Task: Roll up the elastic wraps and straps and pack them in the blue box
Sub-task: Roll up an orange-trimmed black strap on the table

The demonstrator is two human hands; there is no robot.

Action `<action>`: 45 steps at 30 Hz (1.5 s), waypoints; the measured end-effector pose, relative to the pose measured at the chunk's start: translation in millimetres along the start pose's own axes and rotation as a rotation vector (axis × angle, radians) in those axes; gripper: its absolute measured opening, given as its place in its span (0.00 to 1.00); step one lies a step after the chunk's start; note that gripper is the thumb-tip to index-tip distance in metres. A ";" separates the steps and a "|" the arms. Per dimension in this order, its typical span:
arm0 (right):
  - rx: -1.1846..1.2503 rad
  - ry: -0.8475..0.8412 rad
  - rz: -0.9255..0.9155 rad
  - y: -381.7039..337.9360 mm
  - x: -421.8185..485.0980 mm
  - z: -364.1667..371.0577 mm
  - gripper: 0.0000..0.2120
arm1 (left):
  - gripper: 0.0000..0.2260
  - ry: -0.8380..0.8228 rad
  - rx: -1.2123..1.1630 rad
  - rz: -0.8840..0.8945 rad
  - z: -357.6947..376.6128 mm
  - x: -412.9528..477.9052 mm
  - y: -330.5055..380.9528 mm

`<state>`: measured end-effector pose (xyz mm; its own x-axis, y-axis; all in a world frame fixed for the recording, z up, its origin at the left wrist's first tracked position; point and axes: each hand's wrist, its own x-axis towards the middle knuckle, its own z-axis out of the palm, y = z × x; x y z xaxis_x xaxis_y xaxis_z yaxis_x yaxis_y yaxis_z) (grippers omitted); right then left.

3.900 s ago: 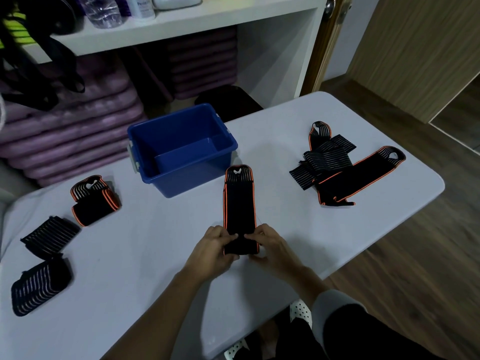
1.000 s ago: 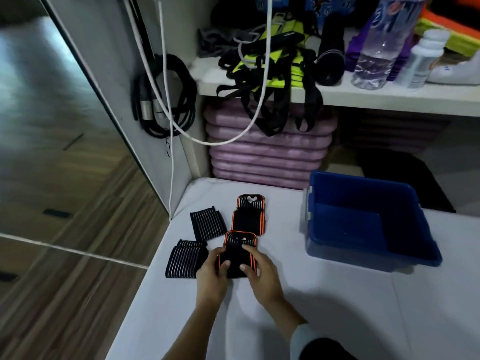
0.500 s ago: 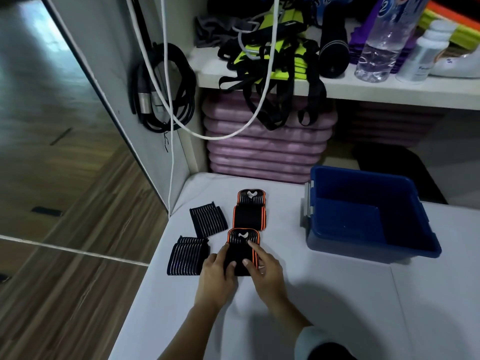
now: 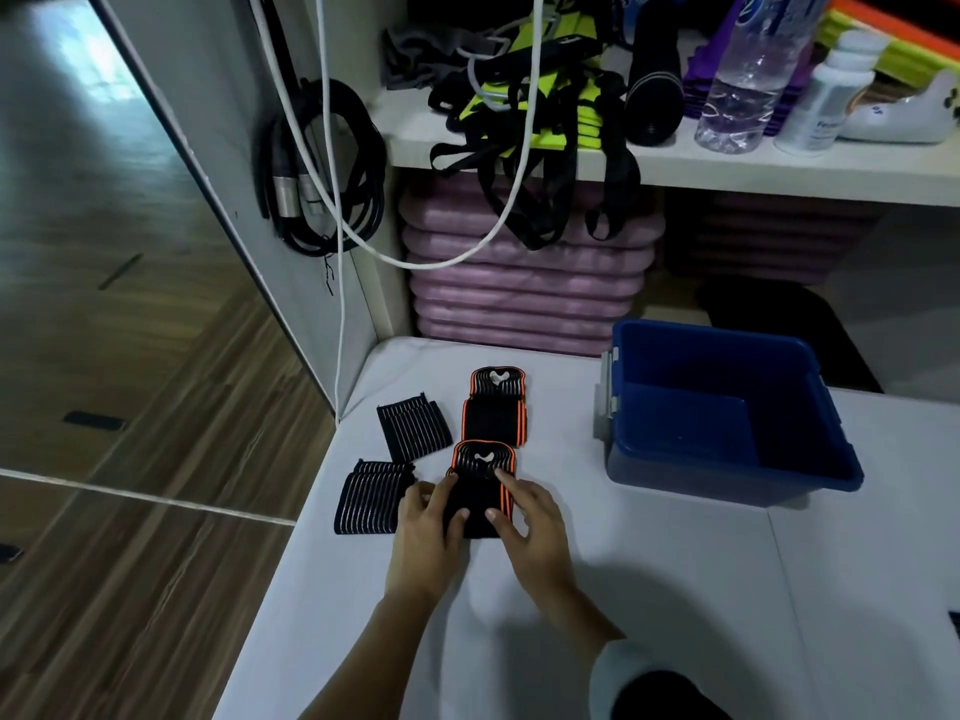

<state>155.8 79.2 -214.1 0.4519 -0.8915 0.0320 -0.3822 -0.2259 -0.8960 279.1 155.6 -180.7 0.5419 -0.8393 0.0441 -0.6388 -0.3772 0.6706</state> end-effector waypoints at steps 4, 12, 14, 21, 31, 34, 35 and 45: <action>-0.003 0.011 0.012 -0.5 -2.7 -2.4 0.22 | 0.17 0.039 0.047 0.031 -1.5 -1.1 0.9; -0.133 0.102 0.034 -2.5 -21.4 -28.7 0.23 | 0.15 0.072 0.174 0.187 -4.1 -8.0 34.8; -0.205 0.131 0.036 -0.4 -31.8 -45.0 0.21 | 0.14 0.026 0.132 0.209 2.2 -11.4 46.2; -0.418 0.346 0.142 30.0 -82.3 -121.7 0.20 | 0.14 -0.200 0.079 0.367 54.5 -33.5 96.6; -0.452 0.590 0.430 88.0 -170.8 -267.4 0.28 | 0.11 -0.498 -0.017 0.488 172.0 -94.5 220.5; -0.455 0.663 0.463 104.3 -189.7 -309.4 0.26 | 0.12 -0.584 -0.111 0.462 201.9 -115.5 266.1; -0.441 0.696 0.478 108.1 -194.1 -323.7 0.23 | 0.13 -0.605 -0.147 0.447 211.8 -121.6 281.2; -0.269 0.947 0.716 163.4 -240.9 -442.8 0.17 | 0.13 -0.682 -0.122 0.393 305.5 -163.0 390.0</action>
<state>-372.4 83.2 -172.1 -0.6537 -0.7564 -0.0205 -0.5099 0.4604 -0.7267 -225.2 25.7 -152.5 -0.1901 -0.9714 -0.1425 -0.6280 0.0087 0.7782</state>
